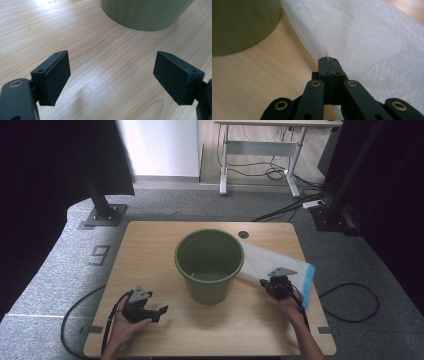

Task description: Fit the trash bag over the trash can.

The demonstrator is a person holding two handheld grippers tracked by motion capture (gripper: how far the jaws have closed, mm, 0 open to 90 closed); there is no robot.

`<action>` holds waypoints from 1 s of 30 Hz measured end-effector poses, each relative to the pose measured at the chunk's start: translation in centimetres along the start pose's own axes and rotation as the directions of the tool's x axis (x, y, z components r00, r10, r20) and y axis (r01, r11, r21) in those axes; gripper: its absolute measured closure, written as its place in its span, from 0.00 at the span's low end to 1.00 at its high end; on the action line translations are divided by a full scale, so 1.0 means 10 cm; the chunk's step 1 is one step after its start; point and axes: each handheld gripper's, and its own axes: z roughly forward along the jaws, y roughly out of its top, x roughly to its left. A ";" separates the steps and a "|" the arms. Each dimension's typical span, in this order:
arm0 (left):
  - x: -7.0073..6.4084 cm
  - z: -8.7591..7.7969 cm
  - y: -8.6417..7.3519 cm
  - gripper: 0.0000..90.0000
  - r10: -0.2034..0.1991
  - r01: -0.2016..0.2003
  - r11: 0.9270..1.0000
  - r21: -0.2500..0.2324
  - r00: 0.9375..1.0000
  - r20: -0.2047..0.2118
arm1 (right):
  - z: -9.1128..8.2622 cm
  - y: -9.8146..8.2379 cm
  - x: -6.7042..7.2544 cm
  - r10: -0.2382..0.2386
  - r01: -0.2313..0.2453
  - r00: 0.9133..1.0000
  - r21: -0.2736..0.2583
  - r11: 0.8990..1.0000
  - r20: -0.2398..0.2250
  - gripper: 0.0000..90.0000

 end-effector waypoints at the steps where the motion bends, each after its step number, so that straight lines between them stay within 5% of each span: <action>1: 0.01 0.00 0.00 0.16 -0.005 0.005 1.000 -0.007 1.000 0.002 | -0.06 -0.05 0.00 0.001 -0.001 1.000 -0.006 1.000 -0.002 0.99; 8: 0.10 0.03 0.00 0.16 -0.038 0.038 0.999 0.008 0.998 -0.042 | -0.41 -0.48 -0.02 -0.018 0.018 1.000 0.003 1.000 0.020 0.99; 16: 0.11 0.03 -0.02 0.16 -0.063 0.063 0.998 0.005 0.997 -0.044 | -0.57 -0.60 0.00 -0.007 0.006 0.999 0.027 1.000 0.036 0.91; 17: 0.10 0.03 -0.01 0.16 -0.073 0.073 0.997 -0.004 0.997 -0.034 | -0.55 -0.51 0.08 -0.023 0.023 1.000 -0.017 1.000 0.002 0.78; 23: 0.06 0.04 0.00 0.17 -0.089 0.089 0.996 -0.007 0.995 -0.038 | -0.17 -0.05 0.30 -0.091 0.089 0.995 -0.046 0.995 -0.042 0.61; 30: 0.02 0.09 0.01 0.17 -0.071 0.071 0.997 0.022 0.997 -0.037 | 0.24 0.32 0.32 -0.030 0.025 0.996 -0.055 0.998 -0.085 0.53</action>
